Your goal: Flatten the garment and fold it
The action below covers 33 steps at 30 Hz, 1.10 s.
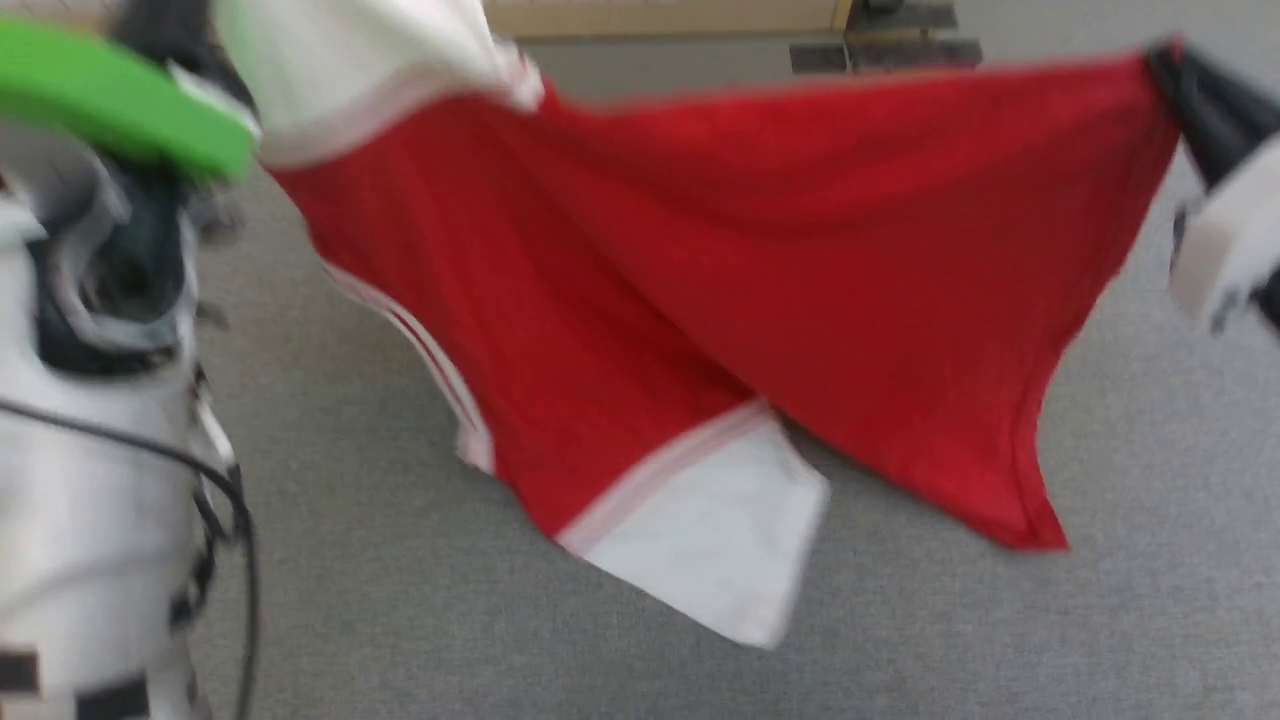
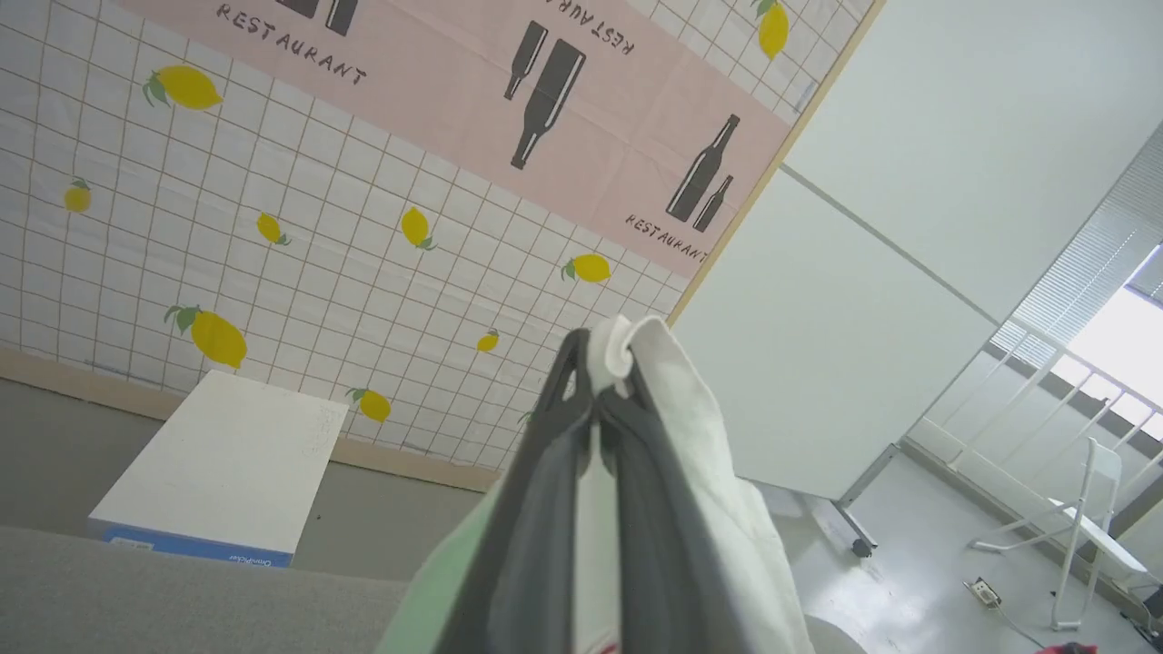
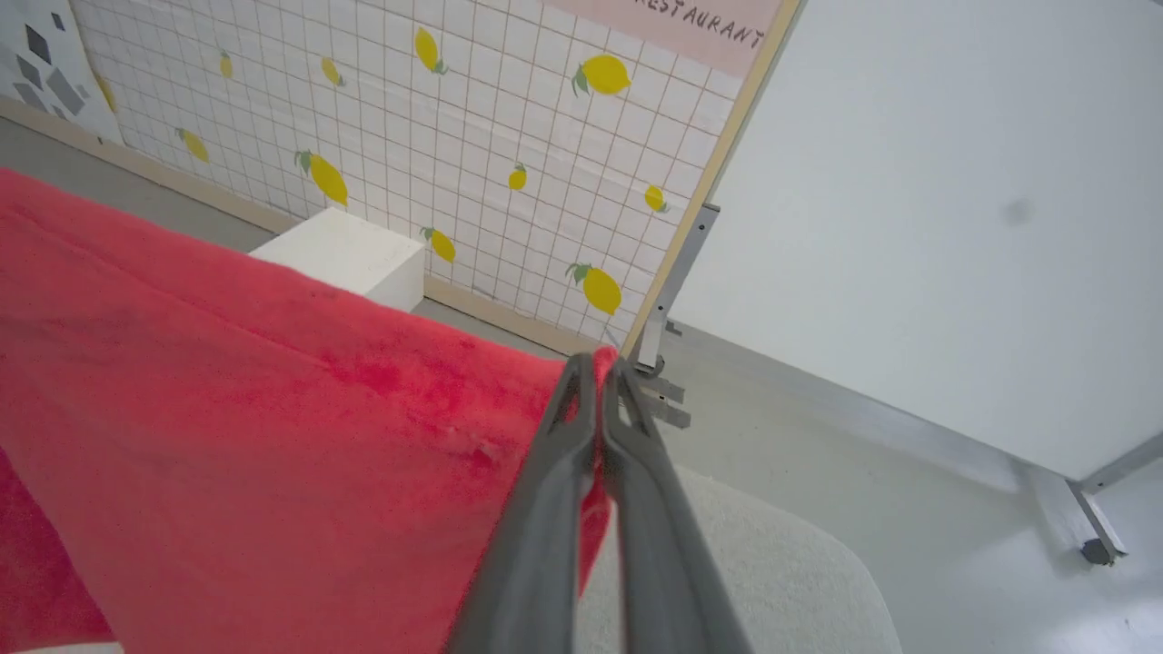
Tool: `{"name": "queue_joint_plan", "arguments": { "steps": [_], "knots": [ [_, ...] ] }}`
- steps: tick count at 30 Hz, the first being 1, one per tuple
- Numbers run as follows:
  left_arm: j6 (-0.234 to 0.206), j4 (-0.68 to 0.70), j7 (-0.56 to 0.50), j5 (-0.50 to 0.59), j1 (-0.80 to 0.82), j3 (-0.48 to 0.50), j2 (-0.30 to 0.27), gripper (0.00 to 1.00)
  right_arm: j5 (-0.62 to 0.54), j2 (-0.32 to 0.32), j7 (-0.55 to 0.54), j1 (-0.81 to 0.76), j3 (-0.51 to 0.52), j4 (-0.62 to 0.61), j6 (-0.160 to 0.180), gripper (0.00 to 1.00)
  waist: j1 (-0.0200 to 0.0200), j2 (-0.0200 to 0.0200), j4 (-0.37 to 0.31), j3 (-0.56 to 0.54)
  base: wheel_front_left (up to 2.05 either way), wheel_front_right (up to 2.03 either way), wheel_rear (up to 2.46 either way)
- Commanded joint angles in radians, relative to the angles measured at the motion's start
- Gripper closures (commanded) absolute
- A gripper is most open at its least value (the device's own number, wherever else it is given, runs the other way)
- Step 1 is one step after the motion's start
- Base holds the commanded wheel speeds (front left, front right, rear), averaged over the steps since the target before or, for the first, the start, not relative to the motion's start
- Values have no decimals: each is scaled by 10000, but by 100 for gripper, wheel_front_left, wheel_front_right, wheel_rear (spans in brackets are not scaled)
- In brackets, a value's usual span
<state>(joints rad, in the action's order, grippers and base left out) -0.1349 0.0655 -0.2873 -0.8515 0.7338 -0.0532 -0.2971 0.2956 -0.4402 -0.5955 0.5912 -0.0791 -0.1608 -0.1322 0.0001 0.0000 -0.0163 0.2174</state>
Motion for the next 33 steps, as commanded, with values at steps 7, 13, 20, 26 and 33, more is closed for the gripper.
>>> {"name": "queue_joint_plan", "arguments": {
  "steps": [7,13,20,26,33],
  "knots": [
    [-261,-1508,586,591,3750,143,-213,100,-246,36,88,3886,-972,1830,15,100,-1,0,-372,2564,0,0,0],
    [-200,-2260,1836,1183,6263,357,-334,100,-1034,514,857,6479,-1168,3280,15,100,-1,0,-470,3445,0,0,0],
    [686,-2975,3336,1353,7687,466,-428,100,-2099,1173,2399,7841,-712,4207,15,100,-1,0,-285,3697,0,0,0],
    [1466,-3634,3782,1655,6117,81,-763,100,-1868,1411,3090,6625,-883,4752,15,100,-1,0,53,3230,0,0,0],
    [1739,-3797,3699,2162,1811,-474,-1414,100,-905,1657,3571,3471,-931,4769,15,100,-1,0,319,1919,0,0,0]
  ]
}}
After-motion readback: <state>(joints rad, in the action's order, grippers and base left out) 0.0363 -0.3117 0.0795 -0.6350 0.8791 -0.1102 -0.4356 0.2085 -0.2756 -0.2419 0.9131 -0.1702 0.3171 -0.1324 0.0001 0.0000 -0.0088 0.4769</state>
